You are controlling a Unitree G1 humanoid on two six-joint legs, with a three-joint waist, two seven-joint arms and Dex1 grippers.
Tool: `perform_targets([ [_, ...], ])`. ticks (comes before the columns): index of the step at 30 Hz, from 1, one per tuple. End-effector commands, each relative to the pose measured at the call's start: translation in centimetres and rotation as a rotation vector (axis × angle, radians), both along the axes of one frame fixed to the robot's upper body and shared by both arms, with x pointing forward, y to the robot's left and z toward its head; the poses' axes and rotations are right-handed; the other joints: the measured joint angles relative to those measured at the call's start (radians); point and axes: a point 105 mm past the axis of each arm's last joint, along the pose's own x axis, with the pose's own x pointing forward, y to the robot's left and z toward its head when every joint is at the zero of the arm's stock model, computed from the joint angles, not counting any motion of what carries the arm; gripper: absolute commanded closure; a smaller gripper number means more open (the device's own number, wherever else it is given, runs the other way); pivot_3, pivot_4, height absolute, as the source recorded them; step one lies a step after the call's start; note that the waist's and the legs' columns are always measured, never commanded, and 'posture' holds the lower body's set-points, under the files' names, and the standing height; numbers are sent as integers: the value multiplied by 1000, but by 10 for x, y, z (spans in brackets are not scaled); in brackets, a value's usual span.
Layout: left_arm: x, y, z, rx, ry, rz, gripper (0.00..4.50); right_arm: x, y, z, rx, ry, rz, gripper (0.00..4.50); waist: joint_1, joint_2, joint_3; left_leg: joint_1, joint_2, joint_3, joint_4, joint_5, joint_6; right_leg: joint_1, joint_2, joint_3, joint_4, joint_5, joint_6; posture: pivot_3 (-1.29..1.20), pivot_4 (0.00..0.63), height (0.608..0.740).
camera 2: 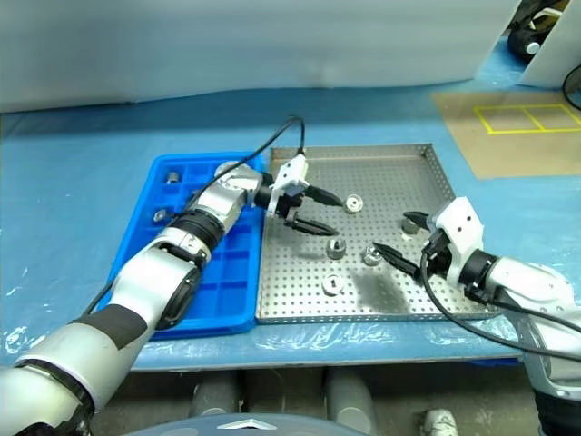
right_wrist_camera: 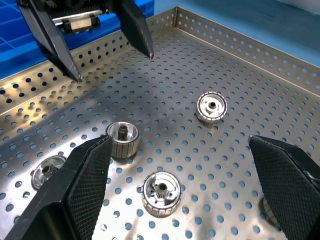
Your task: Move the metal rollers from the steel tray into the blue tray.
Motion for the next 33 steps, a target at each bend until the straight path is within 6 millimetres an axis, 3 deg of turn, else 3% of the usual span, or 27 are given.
perform_targets([
  [1,-5,-11,-10,67,-20,-31,1105,-10,-8,14,-20,-67,-64,36,-4,0,0,0,-1,1,0,-1,1,0,-1,0,-1,0,0,-627,150,740],
  [10,-14,-14,-50,206,-45,-36,1105,-20,-13,12,-47,-69,-129,36,-52,0,0,-2,-1,2,2,-3,4,0,-2,-1,-3,-1,2,-678,150,740],
  [16,-5,-5,-62,270,-61,47,1105,-21,-17,8,-57,-66,-153,36,-77,0,0,-3,-2,2,4,-4,6,0,-2,-2,-3,-1,3,-686,150,740],
  [25,4,-3,-53,221,-23,120,1105,-24,-17,4,-68,-59,-163,36,-106,0,0,-6,-4,2,4,-5,8,0,-4,-3,-6,-2,4,-689,150,740],
  [33,8,6,-66,283,-41,160,1105,-22,-15,3,-72,-64,-162,36,-126,0,0,-8,-6,2,4,-8,12,2,-5,-4,-14,-1,5,-680,150,740],
])
